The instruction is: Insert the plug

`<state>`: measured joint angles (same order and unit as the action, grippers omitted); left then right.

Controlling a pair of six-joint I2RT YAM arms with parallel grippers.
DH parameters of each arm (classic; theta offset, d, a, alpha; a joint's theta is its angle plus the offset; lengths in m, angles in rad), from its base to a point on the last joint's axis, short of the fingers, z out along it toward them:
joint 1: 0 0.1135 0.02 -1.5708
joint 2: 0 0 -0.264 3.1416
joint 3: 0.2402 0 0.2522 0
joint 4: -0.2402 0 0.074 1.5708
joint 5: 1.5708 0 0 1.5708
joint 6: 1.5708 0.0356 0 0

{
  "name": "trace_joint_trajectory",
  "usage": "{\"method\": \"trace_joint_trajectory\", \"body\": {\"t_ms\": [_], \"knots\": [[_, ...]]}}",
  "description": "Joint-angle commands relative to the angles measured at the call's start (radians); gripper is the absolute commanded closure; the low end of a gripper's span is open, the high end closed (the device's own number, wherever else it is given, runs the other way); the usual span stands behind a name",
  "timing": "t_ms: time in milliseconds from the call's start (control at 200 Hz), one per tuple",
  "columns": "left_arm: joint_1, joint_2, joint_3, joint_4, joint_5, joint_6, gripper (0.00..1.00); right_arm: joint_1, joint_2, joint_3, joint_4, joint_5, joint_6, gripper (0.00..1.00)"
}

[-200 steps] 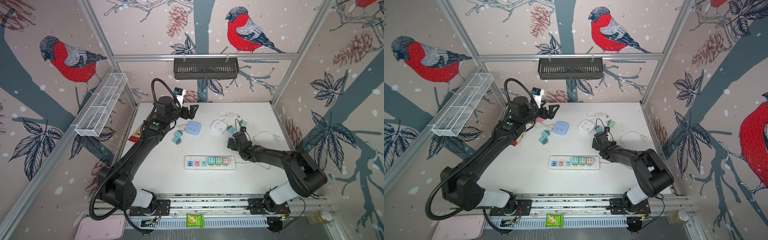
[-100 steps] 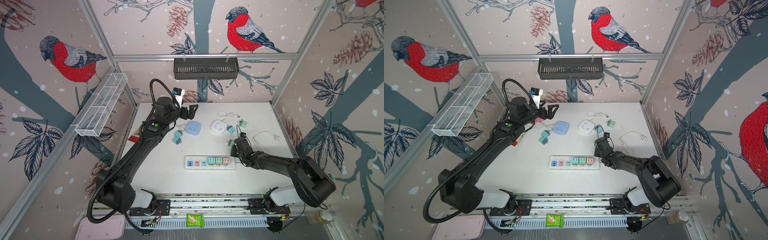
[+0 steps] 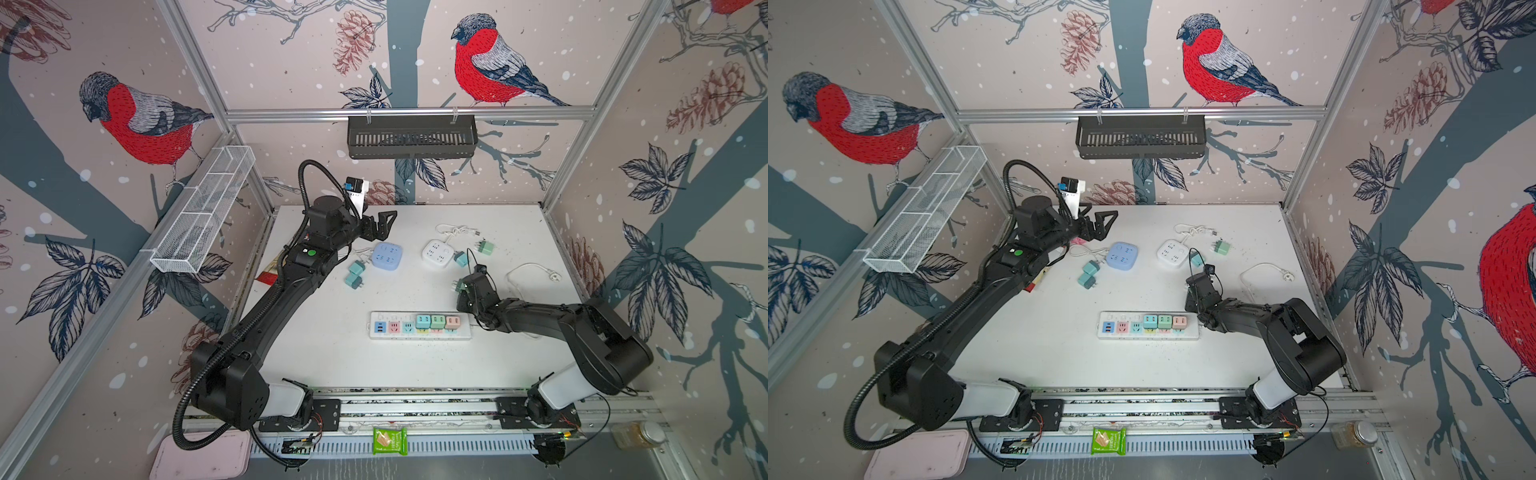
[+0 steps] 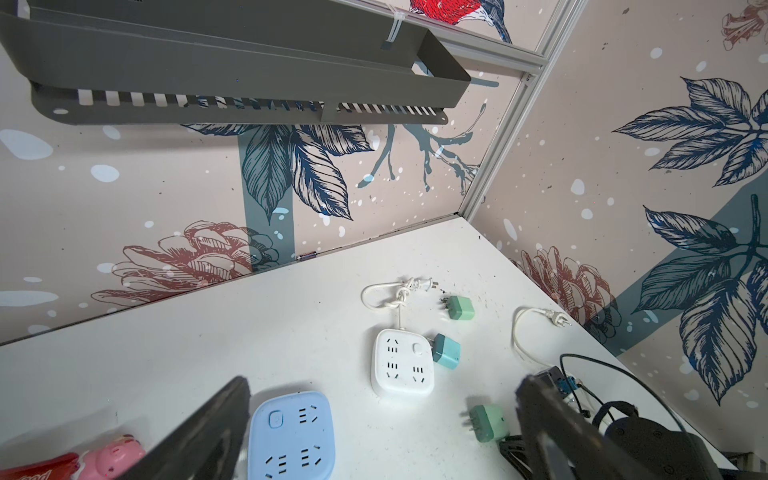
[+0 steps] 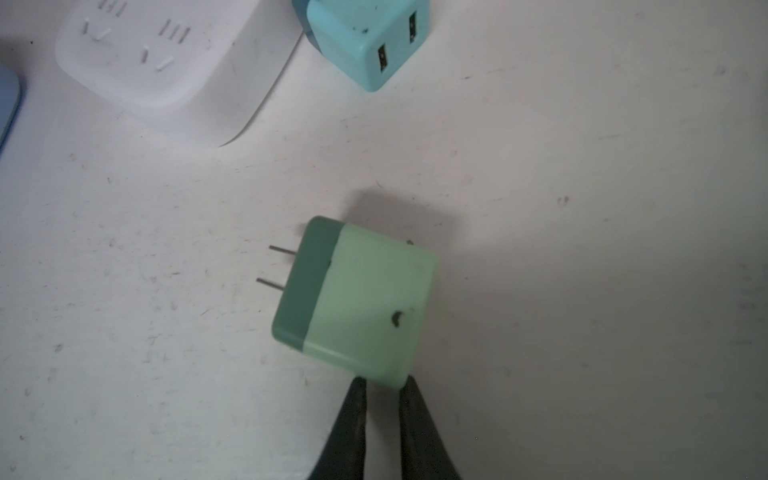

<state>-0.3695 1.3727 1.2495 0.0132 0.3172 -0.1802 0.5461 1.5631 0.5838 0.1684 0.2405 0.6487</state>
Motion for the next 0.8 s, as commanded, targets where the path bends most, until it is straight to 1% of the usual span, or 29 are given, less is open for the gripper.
{"method": "trace_joint_trajectory", "body": {"t_ms": [0, 335, 515, 795], "knots": [[0.001, -0.012, 0.006, 0.033, 0.010, -0.004, 0.01, -0.002, 0.026, 0.022, -0.013, 0.011, -0.006, 0.82], [0.002, -0.029, -0.008, 0.046, 0.009, -0.008, 0.01, -0.017, 0.112, 0.093, -0.018, 0.038, -0.015, 0.82], [0.001, -0.033, -0.010, 0.047, 0.008, -0.008, 0.01, -0.050, 0.147, 0.135, -0.018, 0.038, -0.031, 0.82], [0.001, -0.029, -0.009, 0.047, 0.008, -0.007, 0.01, -0.098, 0.203, 0.212, -0.019, -0.009, -0.053, 0.72]]}}
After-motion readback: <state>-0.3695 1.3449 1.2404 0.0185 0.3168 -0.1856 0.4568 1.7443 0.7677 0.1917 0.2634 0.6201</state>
